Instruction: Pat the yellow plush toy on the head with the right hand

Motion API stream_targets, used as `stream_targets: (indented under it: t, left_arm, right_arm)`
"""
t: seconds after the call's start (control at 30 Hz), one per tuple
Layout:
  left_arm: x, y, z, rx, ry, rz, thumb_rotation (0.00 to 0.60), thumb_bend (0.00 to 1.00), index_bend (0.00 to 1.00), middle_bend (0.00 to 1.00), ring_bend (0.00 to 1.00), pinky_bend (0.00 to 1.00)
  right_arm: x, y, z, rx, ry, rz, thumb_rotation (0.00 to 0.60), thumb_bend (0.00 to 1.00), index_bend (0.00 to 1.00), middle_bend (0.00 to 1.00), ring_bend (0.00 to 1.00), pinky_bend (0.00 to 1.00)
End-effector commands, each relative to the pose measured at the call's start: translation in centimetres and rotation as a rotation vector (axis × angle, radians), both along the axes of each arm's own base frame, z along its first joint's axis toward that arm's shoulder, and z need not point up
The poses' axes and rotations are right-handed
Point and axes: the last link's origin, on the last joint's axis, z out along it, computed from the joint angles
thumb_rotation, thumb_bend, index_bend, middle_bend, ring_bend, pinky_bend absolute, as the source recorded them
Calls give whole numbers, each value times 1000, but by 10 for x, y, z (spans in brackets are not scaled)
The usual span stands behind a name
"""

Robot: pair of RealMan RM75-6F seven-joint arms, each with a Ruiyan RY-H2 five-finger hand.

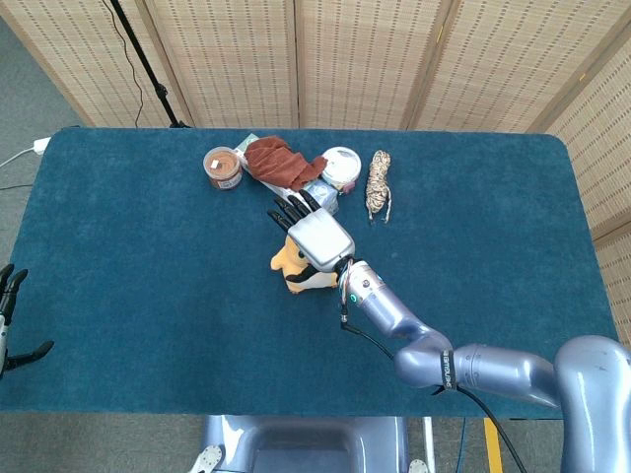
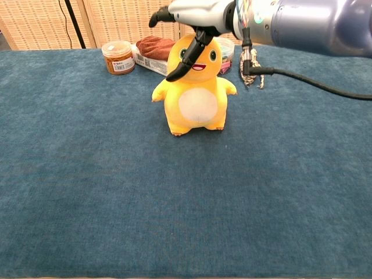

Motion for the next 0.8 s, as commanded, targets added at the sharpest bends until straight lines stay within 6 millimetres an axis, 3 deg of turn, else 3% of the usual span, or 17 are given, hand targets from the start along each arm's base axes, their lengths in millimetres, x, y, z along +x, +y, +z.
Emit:
stream_targets:
  t: [0.03,0.37,0.8]
  left_arm:
    - [-1,0,1,0,-3,2,600,0,0,0,0,0]
    - [-1,1,0,3,0,8,600,0,0,0,0,0]
    - [-3,0,2,8,-12,16,600,0,0,0,0,0]
  right_arm:
    - [-3,-1,-7,20,6,-20,323,0,0,0,0,0]
    - [-4,-15,-13,66,-12,-72,323,0,0,0,0,0]
    - [-14,-21,-37,119,-4,-128,320,0,0,0,0,0]
